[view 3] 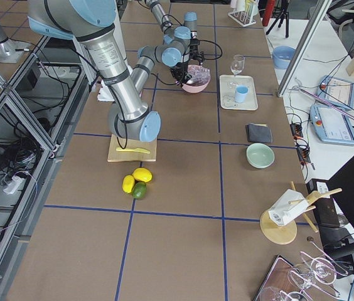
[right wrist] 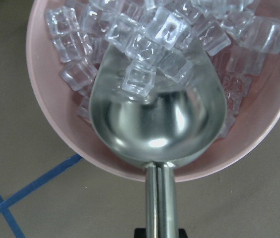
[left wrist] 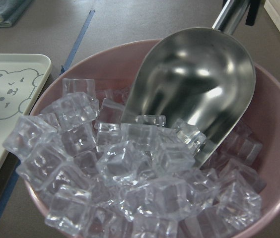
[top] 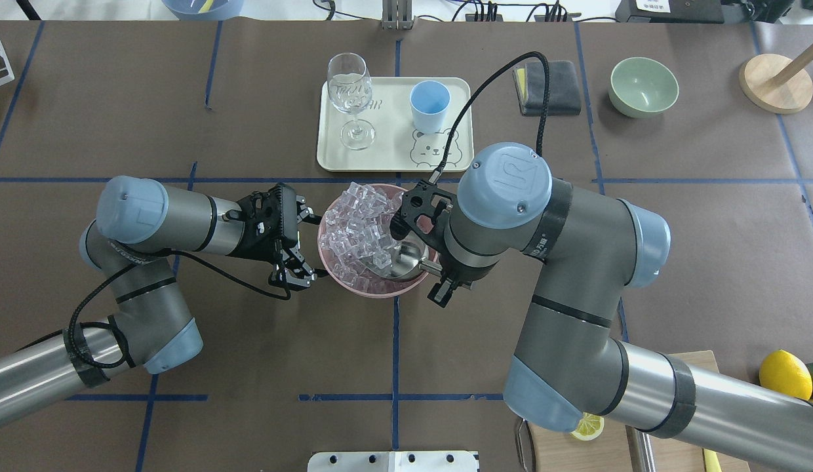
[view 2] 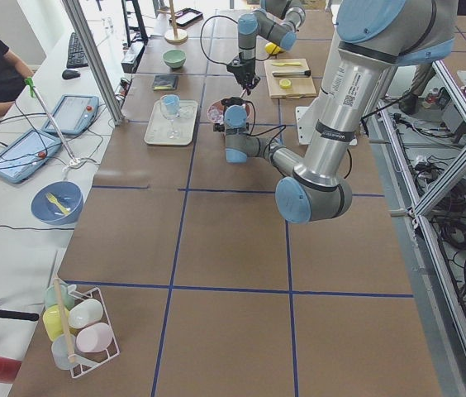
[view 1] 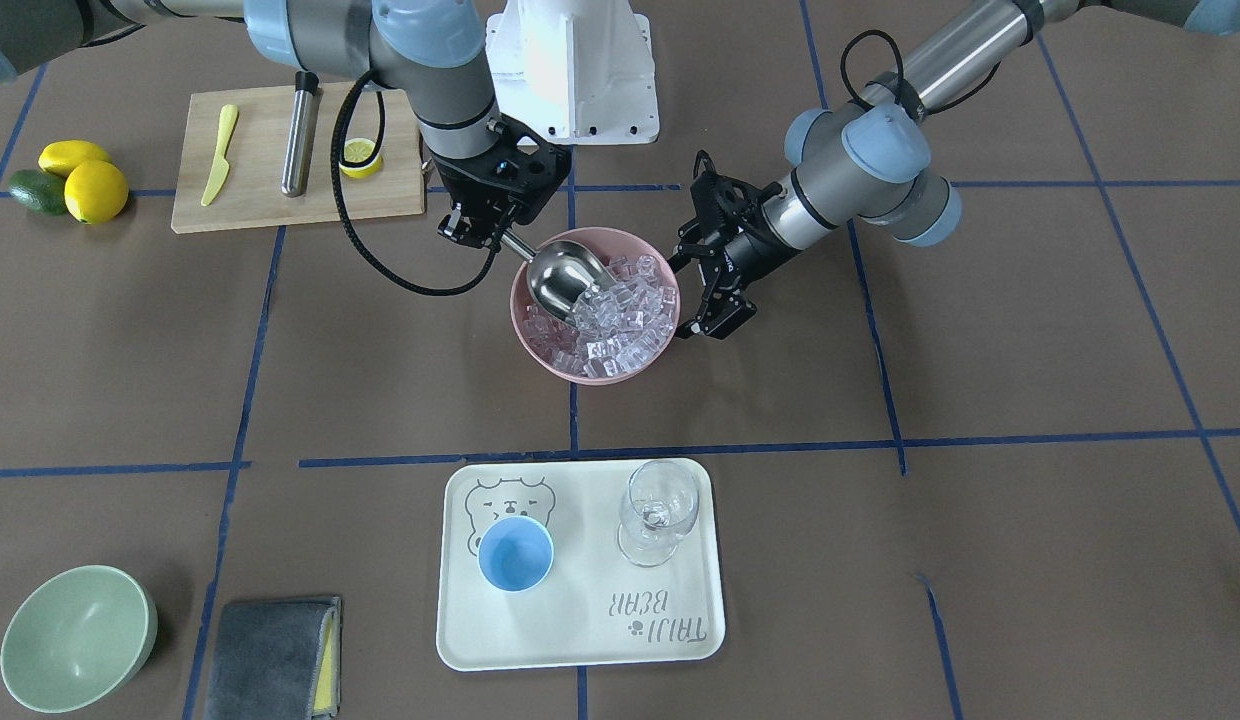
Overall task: Put ice in cup with scoop
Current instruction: 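Drag the scoop through the ice toward the left gripper, filling it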
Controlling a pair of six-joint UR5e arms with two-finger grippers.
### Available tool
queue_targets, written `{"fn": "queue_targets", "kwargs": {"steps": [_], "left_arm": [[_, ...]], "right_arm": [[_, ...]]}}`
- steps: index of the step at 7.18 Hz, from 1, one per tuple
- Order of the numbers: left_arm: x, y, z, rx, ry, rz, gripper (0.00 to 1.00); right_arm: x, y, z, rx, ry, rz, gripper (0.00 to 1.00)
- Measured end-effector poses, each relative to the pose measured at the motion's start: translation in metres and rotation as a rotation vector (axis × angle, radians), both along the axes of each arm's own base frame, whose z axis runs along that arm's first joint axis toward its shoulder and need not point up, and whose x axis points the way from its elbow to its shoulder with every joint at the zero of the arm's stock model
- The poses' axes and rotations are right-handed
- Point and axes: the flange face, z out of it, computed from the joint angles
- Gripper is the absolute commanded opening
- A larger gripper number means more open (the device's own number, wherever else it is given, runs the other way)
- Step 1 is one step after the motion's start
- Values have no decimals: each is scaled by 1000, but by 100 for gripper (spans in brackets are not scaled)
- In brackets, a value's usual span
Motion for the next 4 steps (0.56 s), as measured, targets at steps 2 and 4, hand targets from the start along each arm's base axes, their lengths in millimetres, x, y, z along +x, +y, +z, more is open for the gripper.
{"fn": "queue_targets", "kwargs": {"steps": [2,4], "left_arm": [[-2,-1,-1,1,2,-2,100],[-4,-3,-1,2,2,-7,100]], "right_arm": [[1,6,11,-22,-63,44,0],[1,9,10,-45,-101,92,0]]}}
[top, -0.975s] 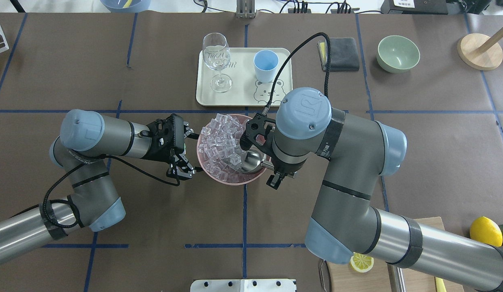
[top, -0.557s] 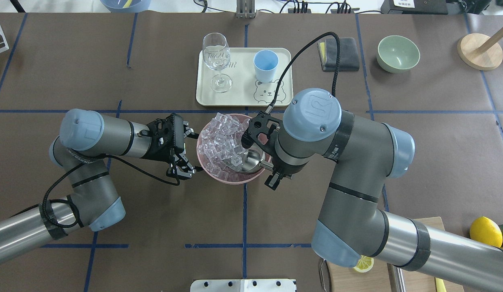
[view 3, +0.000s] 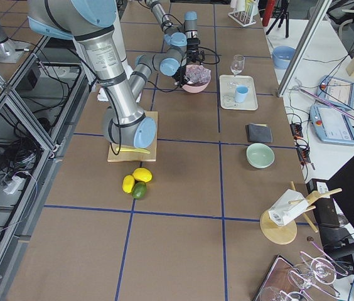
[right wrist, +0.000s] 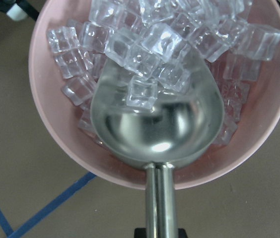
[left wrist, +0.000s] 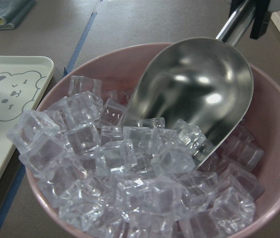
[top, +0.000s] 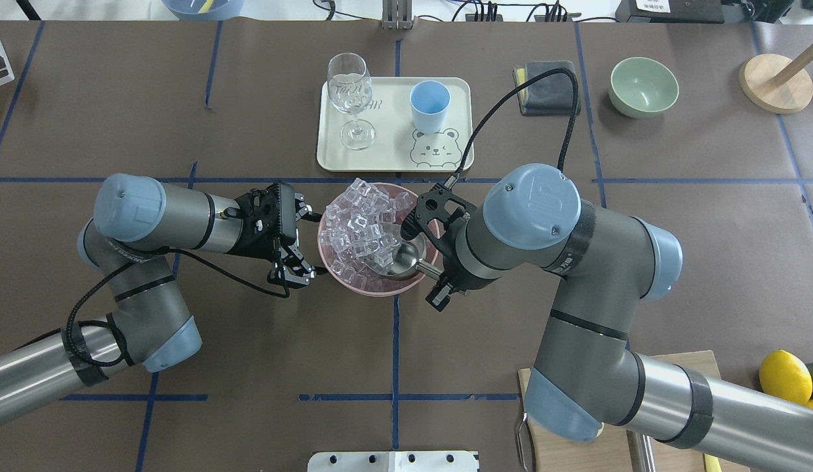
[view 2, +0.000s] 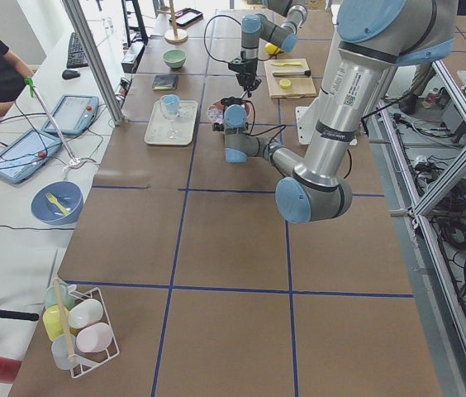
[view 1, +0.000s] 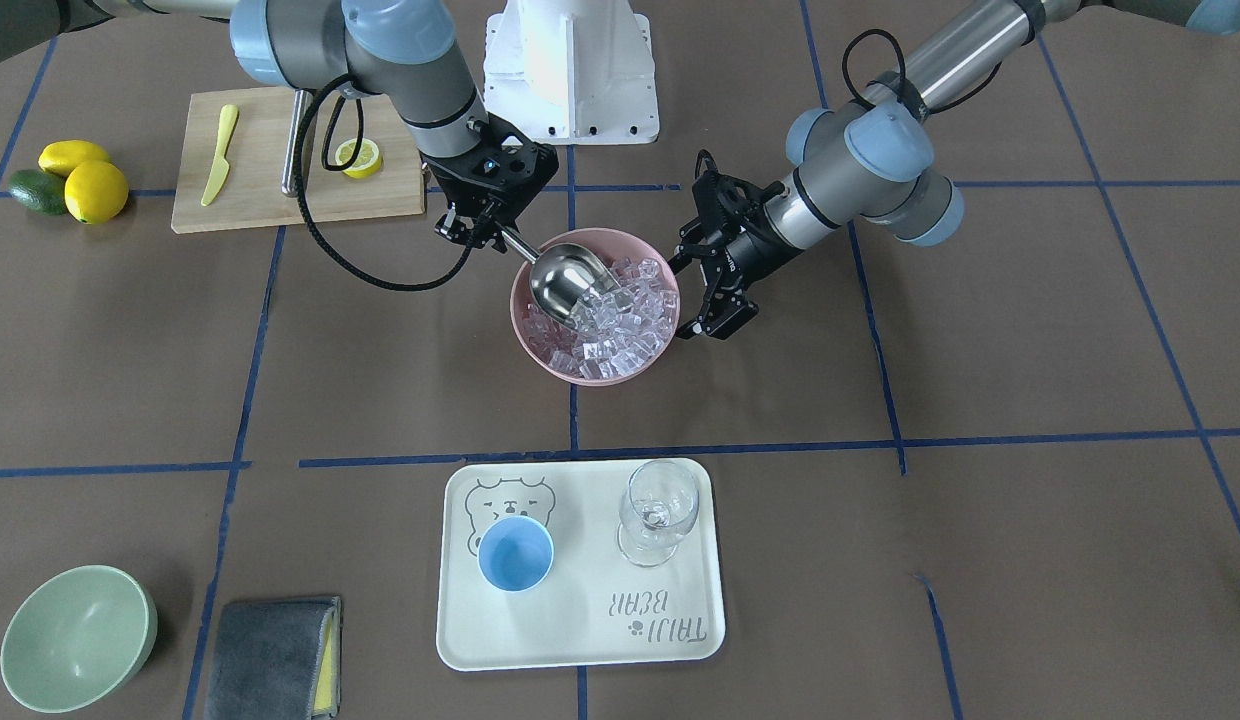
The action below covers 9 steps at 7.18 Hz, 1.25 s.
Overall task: Put ice in cup with scoop
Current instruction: 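Drag the scoop through the ice toward the left gripper, filling it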
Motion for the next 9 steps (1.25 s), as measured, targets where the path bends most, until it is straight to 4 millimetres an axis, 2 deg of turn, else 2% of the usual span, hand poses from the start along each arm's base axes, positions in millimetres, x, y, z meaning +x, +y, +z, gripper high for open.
{"fn": "queue_targets", "kwargs": {"steps": [3,6,9], "left_arm": [[-4,-3,-4,-6,-9,-5,100],[-7,-4,-11,-12,-20,-8,100],[-8,-5,-12,-13,-21,-11,100]], "right_arm": [[-4,7,-5,-6,-35,89,0],[-4,34,-5,0,-44,167,0],[-9,64,-13,2,-76,255,0]]}}
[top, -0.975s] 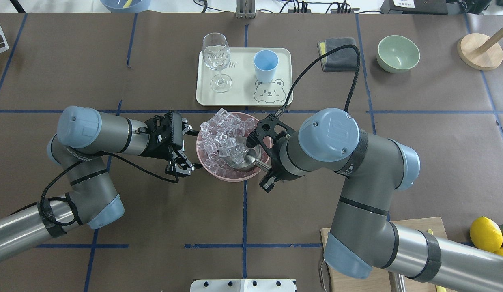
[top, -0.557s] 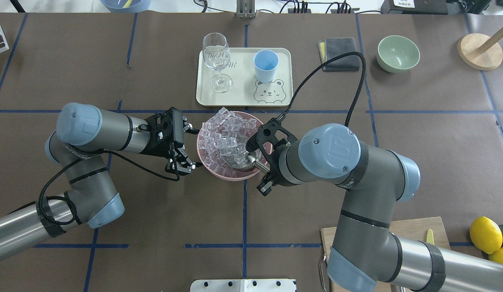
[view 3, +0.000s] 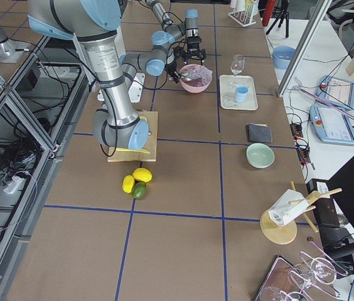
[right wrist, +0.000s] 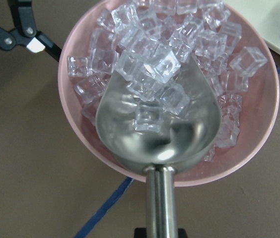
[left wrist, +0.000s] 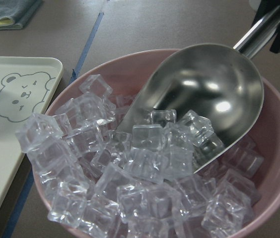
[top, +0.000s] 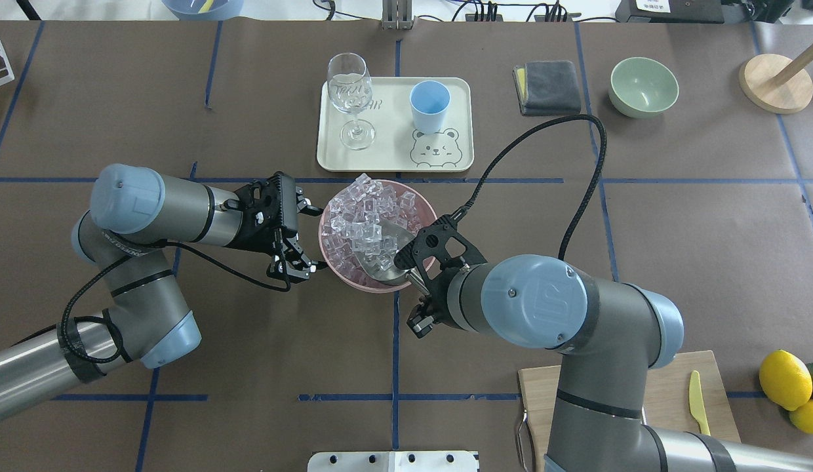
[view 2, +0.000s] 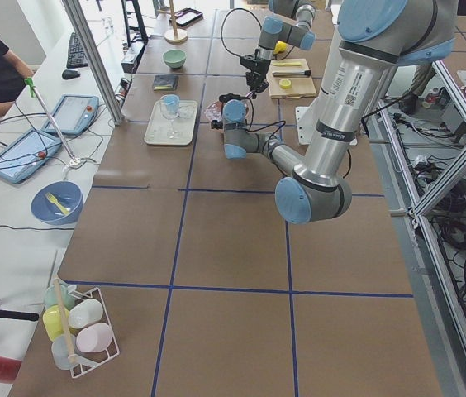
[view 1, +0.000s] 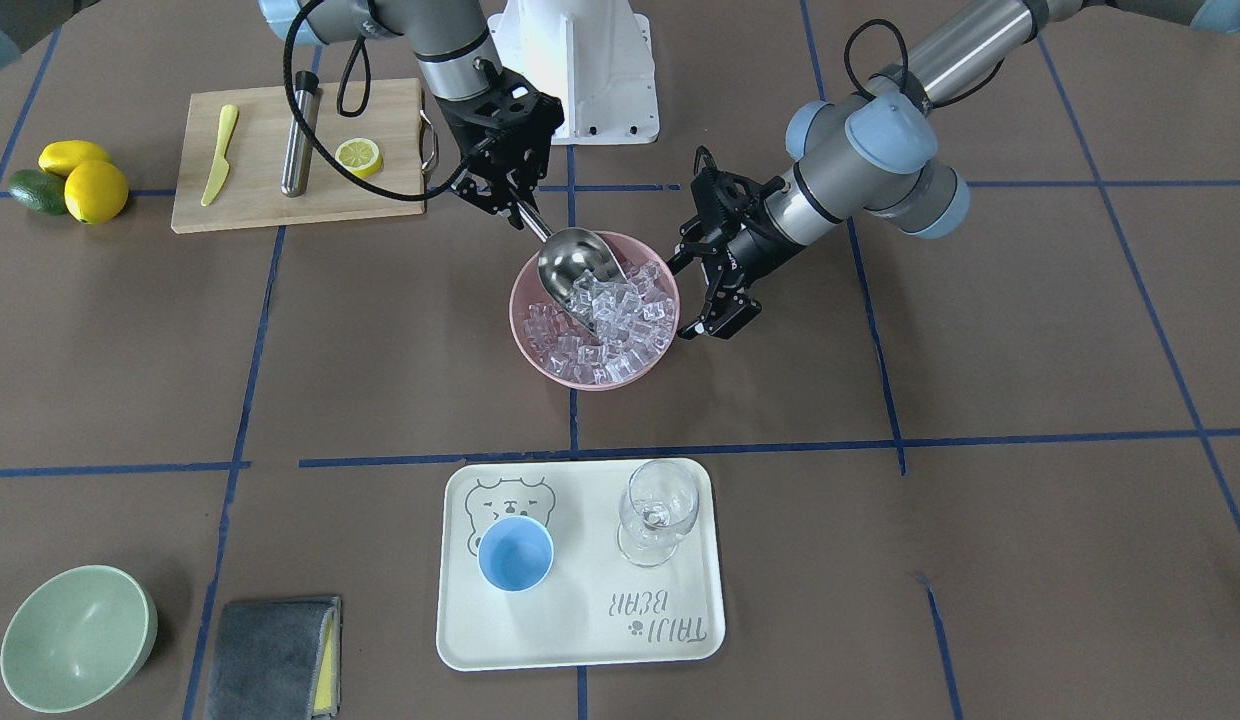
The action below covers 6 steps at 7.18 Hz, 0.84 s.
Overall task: Put ice in cup with scoop
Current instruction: 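Drag the scoop through the ice toward the left gripper, filling it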
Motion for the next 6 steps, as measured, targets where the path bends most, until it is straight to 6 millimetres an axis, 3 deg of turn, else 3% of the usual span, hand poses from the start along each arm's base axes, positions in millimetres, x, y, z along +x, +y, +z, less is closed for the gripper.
{"fn": "queue_targets", "kwargs": {"steps": [2,6], "left_arm": [[-2,-2,0,-1,-1,-3,100],[-3,-4,0,-2,-3,-5,100]], "right_arm": [[-4,19,9,11,-58,49,0],[9,25,2,6,-120,100,0]]}}
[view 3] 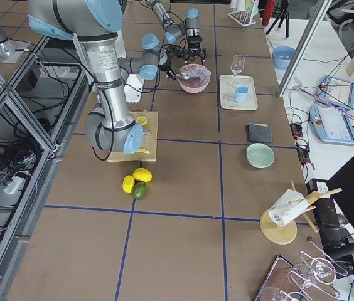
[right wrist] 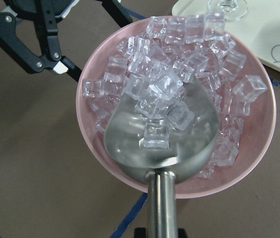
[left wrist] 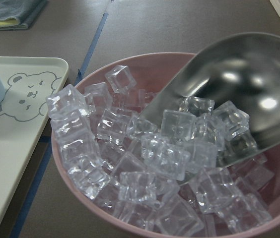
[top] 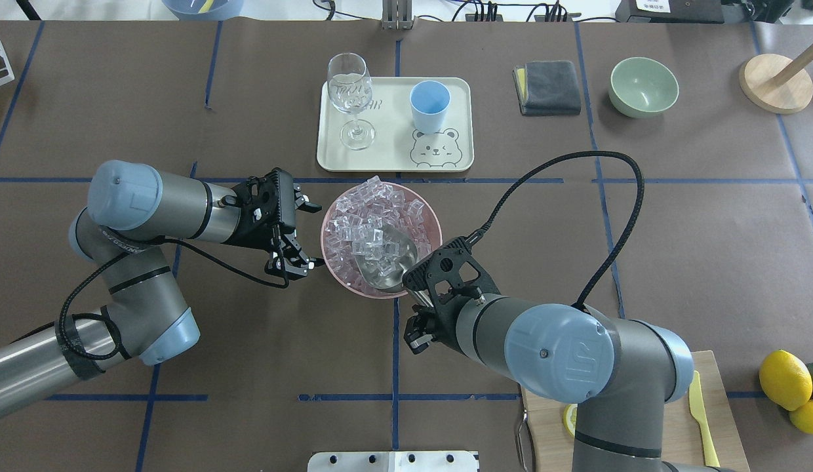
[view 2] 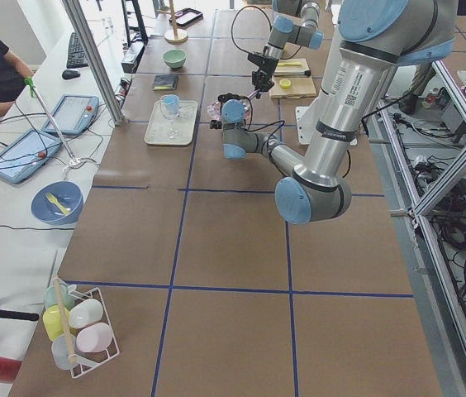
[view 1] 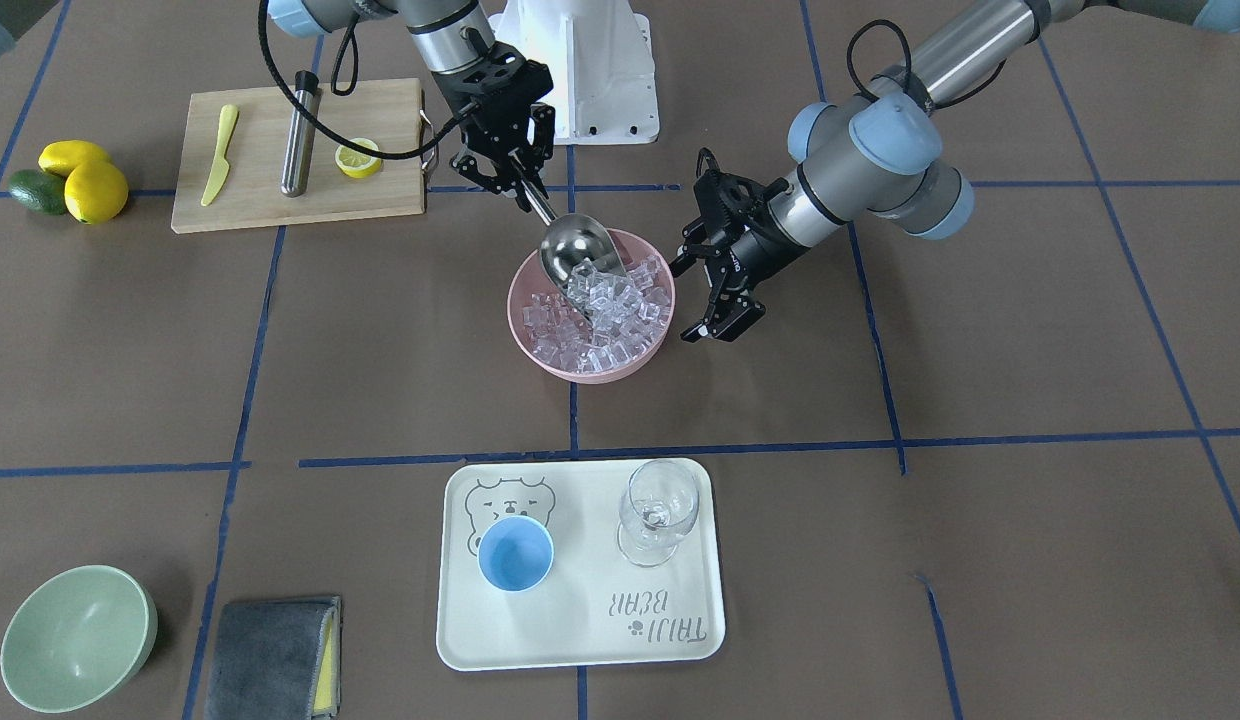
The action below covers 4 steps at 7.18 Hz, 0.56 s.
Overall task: Put ice in cup with scoop
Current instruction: 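Drag the scoop through the ice toward the left gripper, filling it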
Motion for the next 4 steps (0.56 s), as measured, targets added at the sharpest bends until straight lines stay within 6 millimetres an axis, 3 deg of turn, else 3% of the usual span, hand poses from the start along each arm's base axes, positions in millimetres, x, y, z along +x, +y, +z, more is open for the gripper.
{"fn": "queue_targets", "kwargs": {"steps": [4], "left_arm": [[-2,-3,0,-2,-4,-3,100]], "right_arm": [[1,9,-4,-9,-72,107,0]]}}
